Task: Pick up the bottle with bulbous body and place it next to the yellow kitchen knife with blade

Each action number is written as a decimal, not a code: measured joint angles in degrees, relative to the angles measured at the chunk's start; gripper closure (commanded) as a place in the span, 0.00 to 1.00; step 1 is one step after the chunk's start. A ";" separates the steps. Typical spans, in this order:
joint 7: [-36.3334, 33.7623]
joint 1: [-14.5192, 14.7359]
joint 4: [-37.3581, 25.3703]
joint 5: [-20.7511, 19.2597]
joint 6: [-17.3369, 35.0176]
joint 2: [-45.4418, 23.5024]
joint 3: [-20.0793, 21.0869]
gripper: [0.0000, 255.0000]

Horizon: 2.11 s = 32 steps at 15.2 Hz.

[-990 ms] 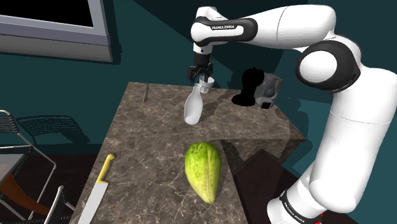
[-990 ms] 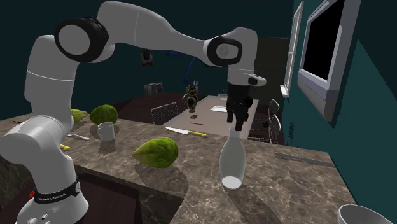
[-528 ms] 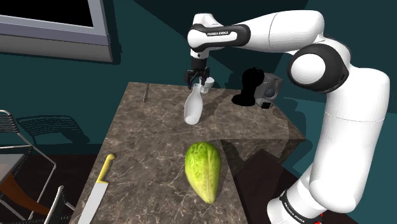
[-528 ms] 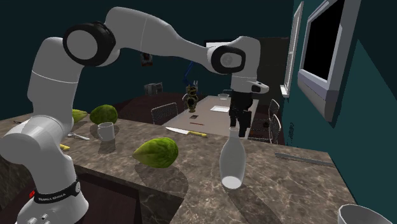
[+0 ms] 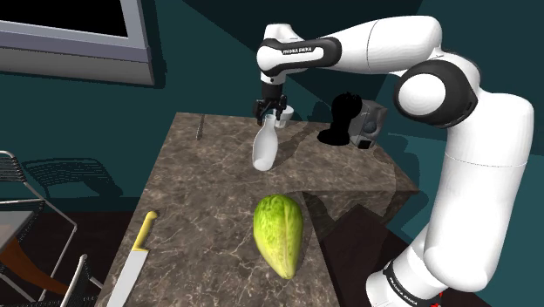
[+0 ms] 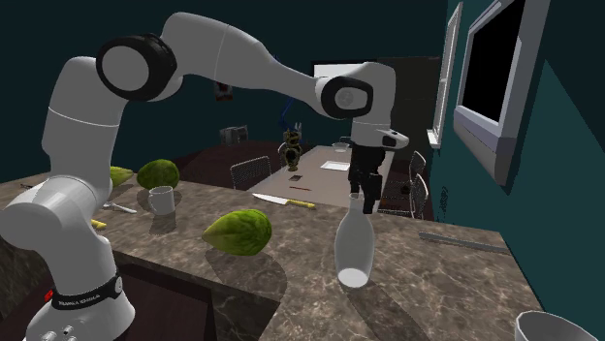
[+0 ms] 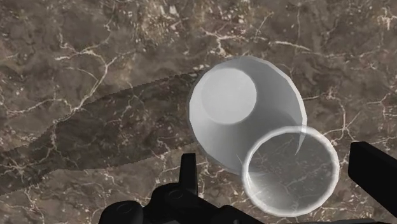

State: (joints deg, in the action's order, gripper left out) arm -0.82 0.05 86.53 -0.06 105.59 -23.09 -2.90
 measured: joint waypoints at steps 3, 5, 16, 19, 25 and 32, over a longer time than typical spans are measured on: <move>0.00 0.00 -0.01 0.00 0.00 0.01 0.00 1.00; 0.00 0.00 -0.01 0.00 0.01 0.01 0.00 1.00; 0.04 -0.02 -2.57 -0.01 -2.89 0.31 -0.01 1.00; 0.12 -0.06 -4.21 -0.02 -4.94 0.71 -0.04 1.00; 0.14 -0.07 -9.13 -0.02 -9.75 0.62 -0.05 1.00; -4.13 2.95 -2.55 -0.38 -8.96 6.35 1.32 1.00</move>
State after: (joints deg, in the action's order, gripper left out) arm -4.95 3.00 83.98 -0.44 96.63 -16.74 -1.58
